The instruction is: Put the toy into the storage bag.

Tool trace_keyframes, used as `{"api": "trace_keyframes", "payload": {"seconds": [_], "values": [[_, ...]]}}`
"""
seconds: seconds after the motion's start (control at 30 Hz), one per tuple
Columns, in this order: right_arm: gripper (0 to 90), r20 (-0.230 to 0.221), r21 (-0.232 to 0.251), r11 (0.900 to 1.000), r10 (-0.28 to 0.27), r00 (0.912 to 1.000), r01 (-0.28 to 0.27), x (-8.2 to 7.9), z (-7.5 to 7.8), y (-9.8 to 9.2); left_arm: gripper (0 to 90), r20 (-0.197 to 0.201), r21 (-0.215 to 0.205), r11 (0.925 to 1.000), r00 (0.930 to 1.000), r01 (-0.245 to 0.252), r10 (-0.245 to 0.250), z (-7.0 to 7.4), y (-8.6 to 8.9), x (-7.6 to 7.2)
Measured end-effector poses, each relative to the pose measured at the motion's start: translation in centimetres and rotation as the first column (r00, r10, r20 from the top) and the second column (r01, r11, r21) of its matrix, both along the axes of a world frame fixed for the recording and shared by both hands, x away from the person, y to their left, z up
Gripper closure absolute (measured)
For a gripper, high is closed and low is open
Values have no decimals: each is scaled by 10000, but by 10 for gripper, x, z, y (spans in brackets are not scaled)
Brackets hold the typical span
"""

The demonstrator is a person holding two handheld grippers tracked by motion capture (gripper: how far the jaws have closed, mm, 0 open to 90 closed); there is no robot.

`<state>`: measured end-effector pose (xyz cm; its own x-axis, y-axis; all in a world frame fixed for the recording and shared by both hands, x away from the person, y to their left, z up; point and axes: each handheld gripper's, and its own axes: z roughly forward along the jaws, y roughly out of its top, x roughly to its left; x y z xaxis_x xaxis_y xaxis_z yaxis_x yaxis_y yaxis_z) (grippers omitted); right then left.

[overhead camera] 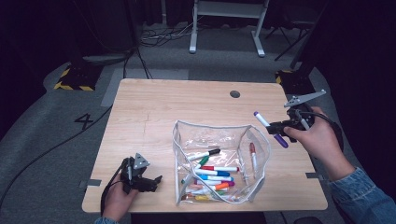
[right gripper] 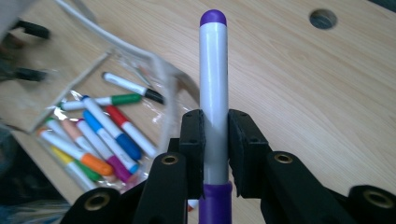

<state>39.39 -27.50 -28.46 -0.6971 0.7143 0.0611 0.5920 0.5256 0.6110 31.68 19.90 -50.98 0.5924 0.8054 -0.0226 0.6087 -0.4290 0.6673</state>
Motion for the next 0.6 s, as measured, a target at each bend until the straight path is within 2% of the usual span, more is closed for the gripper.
{"api": "trace_keyframes", "payload": {"seconds": [0.13, 0.23, 0.43, 0.6], "values": [[772, 200, 185, 9979, 624, 9979, -627, -12, 15, 17, 0, -3, 2, 10000, 10000, 1, -1, 0, 0, 0], [772, 378, 88, 9921, 1247, 9915, -1251, -22, 25, 36, 0, 0, -4, 10000, 10000, -4, 4, 0, 0, 0], [771, 361, -329, 9718, 2347, 9714, -2335, -36, 29, 74, 0, -9, -78, 10000, 10000, -33, 33, 0, 1, 0], [772, 104, -565, 9502, 3074, 9515, -3063, -41, 23, 101, 0, -13, -78, 10000, 10000, -18, 17, 0, 0, 0]]}}
